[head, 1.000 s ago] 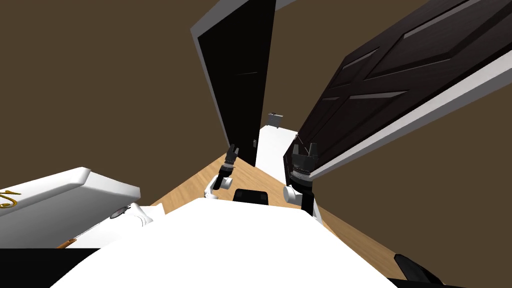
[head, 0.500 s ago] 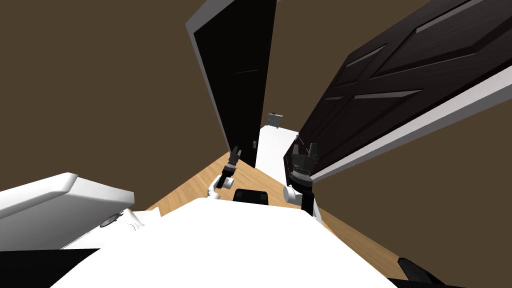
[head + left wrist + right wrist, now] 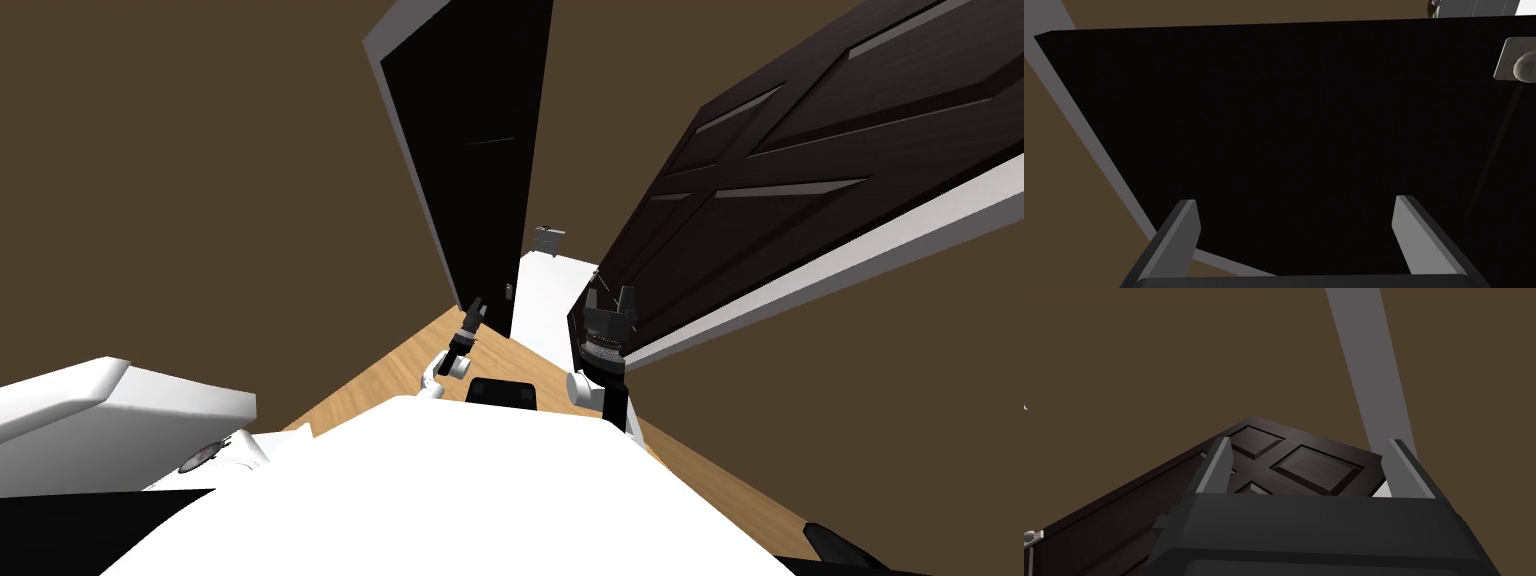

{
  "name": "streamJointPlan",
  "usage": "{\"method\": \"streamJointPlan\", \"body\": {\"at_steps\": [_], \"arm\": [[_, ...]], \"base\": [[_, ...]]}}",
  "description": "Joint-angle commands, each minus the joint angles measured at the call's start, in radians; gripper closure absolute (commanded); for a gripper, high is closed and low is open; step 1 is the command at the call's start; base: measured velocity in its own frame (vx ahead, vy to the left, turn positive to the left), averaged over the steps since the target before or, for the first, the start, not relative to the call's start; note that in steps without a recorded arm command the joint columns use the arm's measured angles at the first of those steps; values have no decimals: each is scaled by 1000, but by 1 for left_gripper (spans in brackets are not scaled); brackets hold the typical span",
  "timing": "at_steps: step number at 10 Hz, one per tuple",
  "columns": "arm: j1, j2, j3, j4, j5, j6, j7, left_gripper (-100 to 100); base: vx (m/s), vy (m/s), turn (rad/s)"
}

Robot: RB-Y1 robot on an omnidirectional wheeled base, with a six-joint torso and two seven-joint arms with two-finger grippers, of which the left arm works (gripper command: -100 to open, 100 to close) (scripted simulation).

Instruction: Push the door open

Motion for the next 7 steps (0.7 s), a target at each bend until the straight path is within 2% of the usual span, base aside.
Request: {"method": "streamJointPlan", "body": {"at_steps": [1,7], "arm": [[-18,2,-11,50,-3,-4,4,-100],[-75,5,-34,213,-10,-22,14,-100]], "base": [[98,12,-21],[69,17,-12]]}}
